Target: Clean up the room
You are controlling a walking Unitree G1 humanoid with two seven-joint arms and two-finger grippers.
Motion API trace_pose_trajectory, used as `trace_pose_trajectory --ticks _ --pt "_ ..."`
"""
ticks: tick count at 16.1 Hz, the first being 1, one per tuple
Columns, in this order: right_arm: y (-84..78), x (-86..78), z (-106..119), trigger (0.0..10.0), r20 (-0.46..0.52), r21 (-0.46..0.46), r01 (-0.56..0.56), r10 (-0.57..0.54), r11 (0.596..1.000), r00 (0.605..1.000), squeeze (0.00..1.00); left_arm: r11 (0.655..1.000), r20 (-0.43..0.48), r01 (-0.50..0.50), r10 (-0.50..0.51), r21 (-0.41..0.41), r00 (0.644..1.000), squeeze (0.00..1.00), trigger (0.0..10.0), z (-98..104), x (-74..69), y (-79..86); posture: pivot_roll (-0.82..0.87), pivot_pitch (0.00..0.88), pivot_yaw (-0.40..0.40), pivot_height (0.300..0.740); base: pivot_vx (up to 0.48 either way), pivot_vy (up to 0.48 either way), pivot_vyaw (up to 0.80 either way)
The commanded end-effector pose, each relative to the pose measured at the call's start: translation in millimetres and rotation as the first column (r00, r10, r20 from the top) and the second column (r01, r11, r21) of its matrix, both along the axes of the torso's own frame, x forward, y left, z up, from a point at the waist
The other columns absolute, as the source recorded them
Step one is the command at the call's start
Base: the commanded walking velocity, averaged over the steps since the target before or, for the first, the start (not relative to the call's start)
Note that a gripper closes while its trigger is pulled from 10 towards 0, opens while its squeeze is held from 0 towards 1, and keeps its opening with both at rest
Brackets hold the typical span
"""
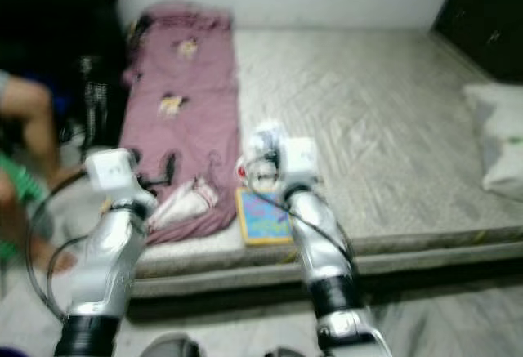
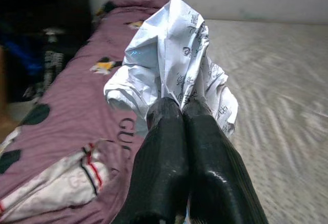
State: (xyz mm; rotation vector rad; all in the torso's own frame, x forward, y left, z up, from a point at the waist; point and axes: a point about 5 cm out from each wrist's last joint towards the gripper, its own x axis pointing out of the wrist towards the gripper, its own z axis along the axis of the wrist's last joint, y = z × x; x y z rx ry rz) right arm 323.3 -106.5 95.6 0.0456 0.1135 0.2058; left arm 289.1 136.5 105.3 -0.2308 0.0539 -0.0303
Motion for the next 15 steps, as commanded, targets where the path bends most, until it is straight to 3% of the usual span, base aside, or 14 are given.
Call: trace_pose_trajectory --ticks 1,5,8,15 --pt "7.3 1.7 7.5 10.0 0.027 0.01 -0.014 0.013 1.0 1.0 0.0 1.0 -0.015 -0.019 0.019 0.011 1.0 0.0 10.0 -0.2 0.3 5.0 0.1 0.0 -0.055 0.74 0.0 0.48 0.0" --pt "7.7 2.9 8.0 10.0 0.026 0.006 -0.015 0.015 1.0 1.0 0.0 1.0 0.014 -0.022 0.022 0.021 1.0 0.0 10.0 2.2 1.2 5.1 0.1 0.0 -0.055 0.74 0.0 0.446 0.0" --pt "9.9 2.0 9.8 10.0 0.044 -0.01 -0.044 0.045 0.999 0.998 0.0 0.999 0.028 -0.031 0.03 0.039 0.999 0.0 10.0 4.0 1.5 5.9 0.1 0.0 -0.054 0.74 0.0 0.0 0.0" --pt "11.5 1.9 11.6 10.0 0.054 -0.009 -0.052 0.053 0.999 0.997 0.0 0.998 0.066 -0.045 0.041 0.054 0.997 0.0 10.0 6.9 2.0 6.1 0.1 0.0 -0.054 0.74 0.0 0.0 0.76"
